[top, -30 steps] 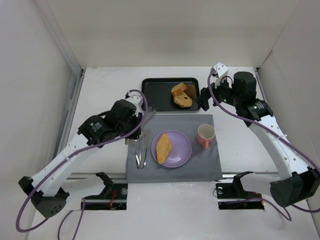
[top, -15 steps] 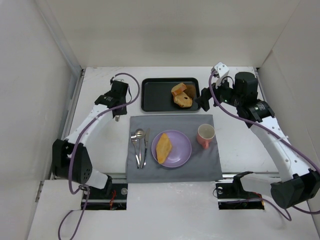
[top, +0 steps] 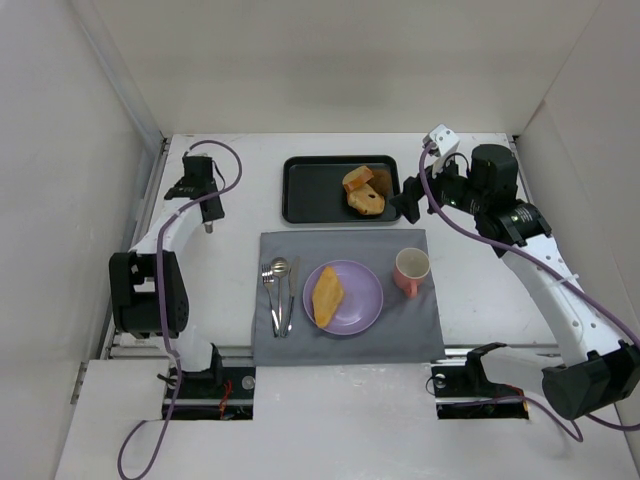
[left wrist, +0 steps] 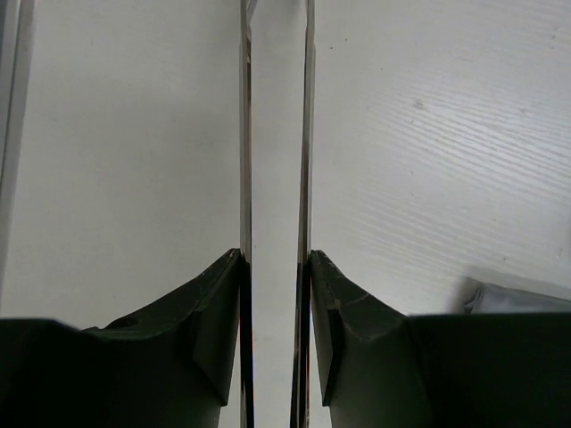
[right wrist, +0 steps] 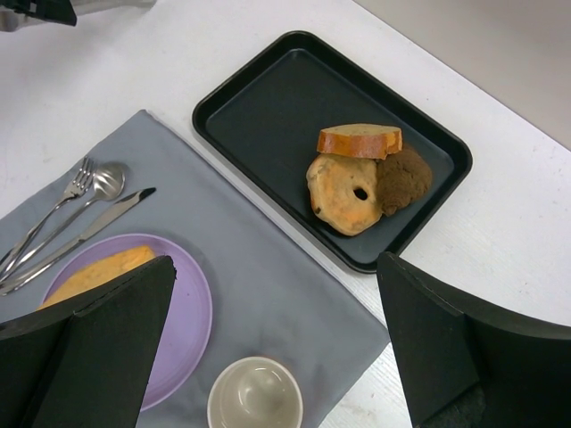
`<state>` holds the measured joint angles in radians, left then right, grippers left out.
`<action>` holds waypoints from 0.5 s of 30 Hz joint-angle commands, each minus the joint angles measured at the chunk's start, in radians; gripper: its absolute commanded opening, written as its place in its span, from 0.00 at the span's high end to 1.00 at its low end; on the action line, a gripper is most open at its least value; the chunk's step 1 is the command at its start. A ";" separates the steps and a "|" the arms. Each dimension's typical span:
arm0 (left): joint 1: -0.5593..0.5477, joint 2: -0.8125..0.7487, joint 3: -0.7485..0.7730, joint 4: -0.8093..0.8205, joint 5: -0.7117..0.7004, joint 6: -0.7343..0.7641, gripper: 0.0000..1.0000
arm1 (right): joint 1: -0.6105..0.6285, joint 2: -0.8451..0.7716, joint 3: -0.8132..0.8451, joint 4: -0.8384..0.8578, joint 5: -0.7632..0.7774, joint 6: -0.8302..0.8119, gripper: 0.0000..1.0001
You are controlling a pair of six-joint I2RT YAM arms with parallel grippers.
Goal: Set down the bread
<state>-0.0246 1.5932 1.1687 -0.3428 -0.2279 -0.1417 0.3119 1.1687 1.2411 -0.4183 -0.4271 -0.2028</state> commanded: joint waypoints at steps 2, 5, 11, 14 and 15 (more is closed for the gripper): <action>0.035 0.024 -0.010 0.067 0.075 0.030 0.70 | 0.000 -0.027 0.011 0.033 -0.018 -0.015 0.00; 0.035 0.045 -0.020 0.076 0.085 0.040 0.70 | 0.000 -0.027 0.011 0.033 -0.018 -0.015 0.00; 0.045 0.076 -0.029 0.076 0.104 0.059 0.64 | 0.000 -0.037 0.011 0.033 -0.018 -0.015 0.00; 0.045 0.111 -0.029 0.065 0.104 0.059 0.59 | 0.000 -0.037 0.011 0.033 -0.018 -0.015 0.00; 0.045 0.128 -0.029 0.053 0.104 0.059 0.58 | 0.000 -0.037 0.011 0.033 -0.018 -0.015 0.00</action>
<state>0.0135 1.7016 1.1511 -0.2920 -0.1352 -0.0971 0.3119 1.1568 1.2411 -0.4183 -0.4271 -0.2070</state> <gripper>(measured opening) 0.411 0.999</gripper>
